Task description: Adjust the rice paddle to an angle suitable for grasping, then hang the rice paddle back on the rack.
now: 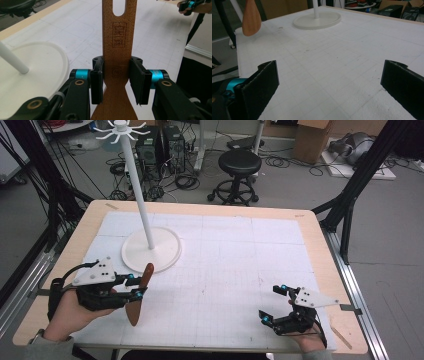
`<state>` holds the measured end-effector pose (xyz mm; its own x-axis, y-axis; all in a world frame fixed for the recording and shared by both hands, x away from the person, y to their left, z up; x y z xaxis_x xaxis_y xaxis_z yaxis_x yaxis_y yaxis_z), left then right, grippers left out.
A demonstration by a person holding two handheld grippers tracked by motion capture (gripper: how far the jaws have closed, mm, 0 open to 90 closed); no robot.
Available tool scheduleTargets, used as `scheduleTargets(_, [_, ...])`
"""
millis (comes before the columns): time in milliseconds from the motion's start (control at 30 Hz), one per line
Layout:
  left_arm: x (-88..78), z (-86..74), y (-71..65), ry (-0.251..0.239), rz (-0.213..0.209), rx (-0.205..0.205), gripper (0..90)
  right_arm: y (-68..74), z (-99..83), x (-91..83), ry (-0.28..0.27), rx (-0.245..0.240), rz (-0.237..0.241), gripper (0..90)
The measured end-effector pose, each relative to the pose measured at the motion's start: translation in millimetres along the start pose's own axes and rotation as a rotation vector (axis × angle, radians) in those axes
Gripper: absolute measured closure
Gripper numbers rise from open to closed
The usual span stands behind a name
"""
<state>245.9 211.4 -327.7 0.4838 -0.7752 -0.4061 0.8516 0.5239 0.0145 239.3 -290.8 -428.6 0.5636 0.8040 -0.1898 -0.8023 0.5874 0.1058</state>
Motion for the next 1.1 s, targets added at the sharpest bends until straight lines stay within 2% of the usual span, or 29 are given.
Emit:
scheduleTargets(300, [-12.1,-5.7,11.5,-0.029,0.023,-0.027,65.0,0.3,0.3,1.0,0.002,0.008,0.003,0.3])
scheduleTargets(500, [-17.4,-10.3,18.9,-0.053,0.030,-0.059,65.0,-0.4,0.7,2.6,-0.002,0.003,0.005,0.3])
scheduleTargets(600, [-22.8,-10.0,21.9,-0.079,0.032,-0.075,65.0,0.5,1.2,3.4,0.000,0.005,0.012,0.3])
scheduleTargets(700, [-29.5,-7.9,26.3,-0.101,0.007,-0.087,65.0,1.0,1.6,3.1,-0.003,0.001,0.012,0.3])
scheduleTargets(867, [-42.6,-4.8,39.8,-0.178,0.003,-0.134,65.0,3.5,4.4,-0.9,-0.025,0.002,0.008,0.3])
scheduleTargets(1000, [-54.5,-3.0,47.1,-0.213,-0.014,-0.136,65.0,2.5,4.8,-2.8,-0.036,0.004,0.004,0.3])
scheduleTargets(1100, [-58.9,-4.2,48.9,-0.214,0.004,-0.109,65.0,3.0,5.1,-2.9,-0.037,0.006,0.003,0.3])
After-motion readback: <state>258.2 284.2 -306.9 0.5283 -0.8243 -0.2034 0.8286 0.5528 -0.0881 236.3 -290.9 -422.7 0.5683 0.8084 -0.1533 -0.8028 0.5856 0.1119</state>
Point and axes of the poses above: each handheld gripper's, and its own axes: x roughly forward along the jaws, z roughly out of its top, y roughly to its left, the point moved 1 cm from there along x, roughly forward along the jaws, and after that the axes turned 7 degrees about -y, right-handed, at the moved point
